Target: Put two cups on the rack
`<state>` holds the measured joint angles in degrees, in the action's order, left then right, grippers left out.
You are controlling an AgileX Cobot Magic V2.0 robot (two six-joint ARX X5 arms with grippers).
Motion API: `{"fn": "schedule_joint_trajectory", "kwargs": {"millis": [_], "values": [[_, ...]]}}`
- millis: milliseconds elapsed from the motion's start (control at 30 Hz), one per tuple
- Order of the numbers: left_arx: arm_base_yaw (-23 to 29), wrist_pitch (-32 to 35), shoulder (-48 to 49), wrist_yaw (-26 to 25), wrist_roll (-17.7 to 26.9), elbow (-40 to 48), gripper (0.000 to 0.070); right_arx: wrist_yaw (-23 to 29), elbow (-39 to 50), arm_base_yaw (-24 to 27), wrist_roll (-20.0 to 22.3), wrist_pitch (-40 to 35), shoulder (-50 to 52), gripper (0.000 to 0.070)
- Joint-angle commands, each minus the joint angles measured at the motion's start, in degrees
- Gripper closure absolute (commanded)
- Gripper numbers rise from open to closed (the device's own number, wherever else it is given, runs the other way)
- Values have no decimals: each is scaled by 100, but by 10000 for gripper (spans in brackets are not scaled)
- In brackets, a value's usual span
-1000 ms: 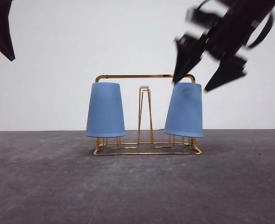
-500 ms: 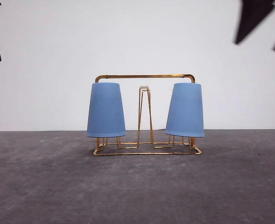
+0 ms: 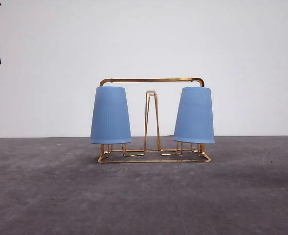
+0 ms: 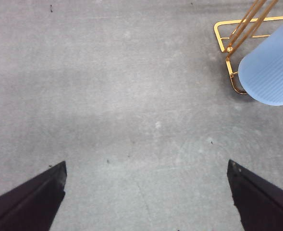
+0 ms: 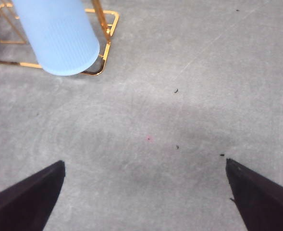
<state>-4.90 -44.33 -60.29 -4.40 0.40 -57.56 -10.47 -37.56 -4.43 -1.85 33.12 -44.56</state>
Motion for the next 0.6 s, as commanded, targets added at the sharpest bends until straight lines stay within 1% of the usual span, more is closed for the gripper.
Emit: {"fn": "schedule_joint_trajectory", "kwargs": {"millis": [0, 33, 67, 133, 267, 300, 367, 567], "values": [[2, 29, -39, -13, 0, -48, 325, 4, -35, 7, -69, -44, -27, 510], [2, 19, -39, -13, 1, -48, 514, 5, -35, 7, -55, -48, -26, 634], [2, 15, -39, -13, 3, -48, 697, 6, -35, 7, -35, -55, -26, 699], [2, 19, -39, -23, 0, -48, 675, 6, -35, 7, -37, -73, -30, 690], [2, 7, -39, -28, -17, -48, 678, 6, -35, 7, -84, -128, -31, 690], [2, -15, -38, -28, -71, -50, 677, -3, -35, 7, -230, -101, -31, 690], [2, -20, -37, -28, -91, -50, 677, -35, -35, 4, -371, -90, -31, 690], [2, -16, -37, -26, -91, -50, 677, 2, -35, 7, -369, -114, -28, 690]]}}
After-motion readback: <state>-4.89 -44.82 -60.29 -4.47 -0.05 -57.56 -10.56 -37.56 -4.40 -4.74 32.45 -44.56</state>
